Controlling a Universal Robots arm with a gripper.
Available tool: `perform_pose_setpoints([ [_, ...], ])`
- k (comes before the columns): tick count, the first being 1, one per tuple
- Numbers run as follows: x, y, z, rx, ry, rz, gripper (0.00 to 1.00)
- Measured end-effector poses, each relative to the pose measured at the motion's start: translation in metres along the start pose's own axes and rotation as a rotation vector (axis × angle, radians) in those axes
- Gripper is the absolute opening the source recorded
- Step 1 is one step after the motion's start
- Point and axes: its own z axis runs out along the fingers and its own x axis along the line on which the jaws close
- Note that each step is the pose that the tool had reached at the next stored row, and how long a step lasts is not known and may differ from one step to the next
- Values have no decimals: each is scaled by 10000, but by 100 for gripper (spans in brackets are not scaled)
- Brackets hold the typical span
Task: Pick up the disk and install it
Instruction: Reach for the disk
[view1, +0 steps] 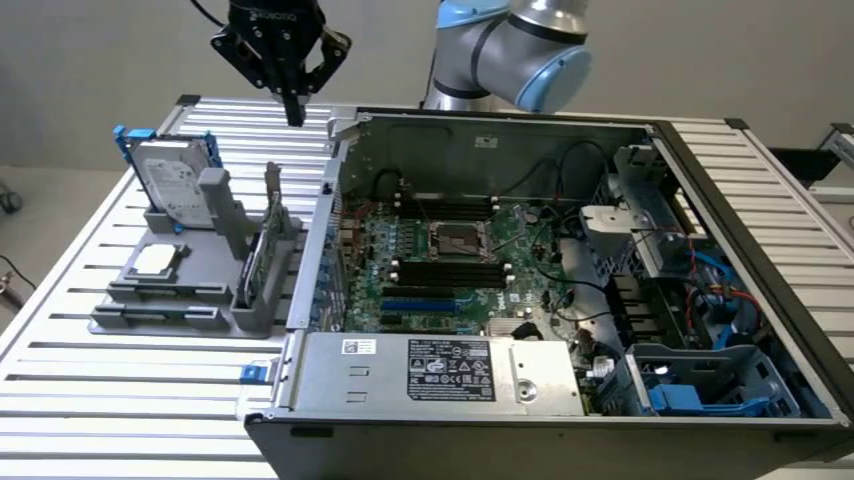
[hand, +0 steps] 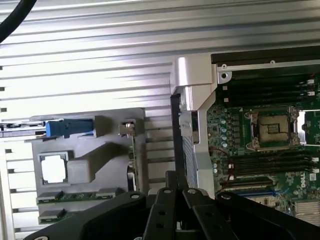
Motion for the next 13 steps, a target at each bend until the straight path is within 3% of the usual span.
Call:
perform_pose_setpoints([
  [13, 596, 241, 38, 38, 24, 1, 11],
])
